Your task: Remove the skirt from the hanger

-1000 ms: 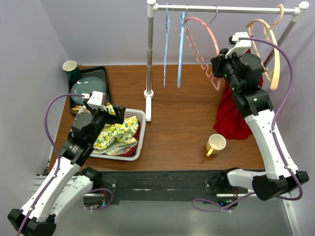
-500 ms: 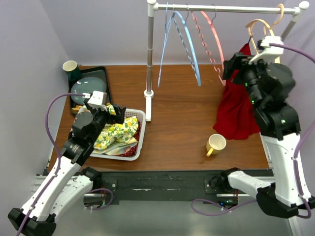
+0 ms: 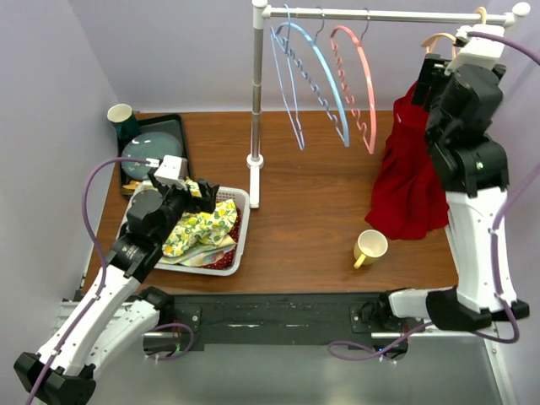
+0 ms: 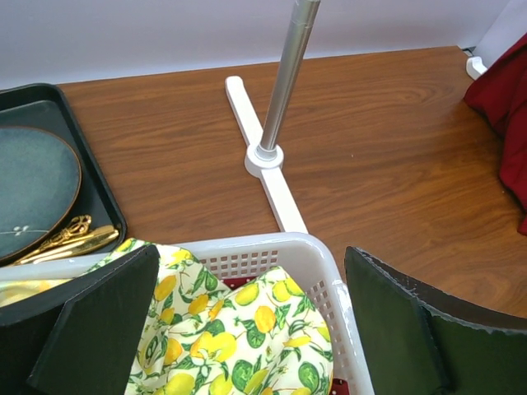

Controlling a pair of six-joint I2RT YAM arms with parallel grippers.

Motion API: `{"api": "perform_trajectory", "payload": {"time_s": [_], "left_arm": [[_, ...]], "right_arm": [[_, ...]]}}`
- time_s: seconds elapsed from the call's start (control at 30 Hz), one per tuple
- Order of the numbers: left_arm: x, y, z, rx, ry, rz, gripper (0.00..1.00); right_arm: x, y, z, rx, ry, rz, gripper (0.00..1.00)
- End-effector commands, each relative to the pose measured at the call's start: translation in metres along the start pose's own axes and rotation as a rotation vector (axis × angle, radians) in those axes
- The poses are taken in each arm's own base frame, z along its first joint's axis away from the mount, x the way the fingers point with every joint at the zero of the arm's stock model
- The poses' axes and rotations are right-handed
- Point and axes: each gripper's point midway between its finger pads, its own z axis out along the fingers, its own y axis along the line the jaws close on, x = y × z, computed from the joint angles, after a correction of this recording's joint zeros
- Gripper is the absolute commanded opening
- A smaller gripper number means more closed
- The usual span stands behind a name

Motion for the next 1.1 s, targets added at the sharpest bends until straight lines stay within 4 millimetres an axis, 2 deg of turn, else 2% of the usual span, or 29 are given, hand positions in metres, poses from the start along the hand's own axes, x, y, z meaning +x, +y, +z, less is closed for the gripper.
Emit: {"api": "perform_trajectory", "payload": {"time_s": [0.0,0.07,0.13,0.17,0.23,0.27,0.4,0.63,0.7,0.77,0.83,0.9,1.07], "left_arm": [[-0.011,-0.009,0.001,0.042,-0.040,0.011,1.00],[-0.011,-0.010,0.001,0.043,-0.041,0.013,1.00],[-0.012,-0.010,0.001,0.042,-0.043,0.015,1.00],[-0.011,-0.010,0.001,0.041,-0.040,0.017,1.00],[-0.010,-0.010,0.001,0.039,-0.037,0.022,1.00],[-0.010,-0.010,0.000,0.038,-0.039,0.023,1.00],[-0.010,-0.010,0.001,0.036,-0.038,0.027,1.00],[-0.008,-0.017,0.003,0.071,-0.033,0.035,1.00],[-0.006,-0.017,0.003,0.071,-0.032,0.038,1.00],[-0.003,-0.016,0.005,0.063,-0.022,0.041,1.00],[-0.002,-0.015,0.006,0.058,-0.017,0.045,1.00],[-0.001,-0.014,0.006,0.056,-0.014,0.048,1.00],[-0.004,-0.011,0.005,0.040,-0.026,0.056,1.00]], "right_arm": [[0.005,-0.033,0.017,0.107,0.043,-0.053,0.75],[0.011,-0.045,0.025,0.131,0.083,-0.052,0.77],[0.025,-0.046,0.038,0.128,0.139,-0.069,0.78],[0.030,-0.059,0.042,0.159,0.158,-0.066,0.80],[0.039,-0.062,0.048,0.155,0.185,-0.057,0.82],[0.040,-0.070,0.051,0.171,0.188,-0.046,0.83],[0.052,-0.062,0.064,0.069,0.215,0.025,0.85],[0.098,-0.046,0.073,-0.003,0.315,0.025,0.84],[0.097,-0.037,0.073,-0.057,0.306,0.032,0.82],[0.096,-0.030,0.078,-0.096,0.288,0.034,0.75],[0.092,-0.030,0.083,-0.094,0.269,0.027,0.68],[0.093,-0.029,0.092,-0.089,0.267,0.020,0.65],[0.077,-0.027,0.100,-0.097,0.210,0.032,0.50]]}}
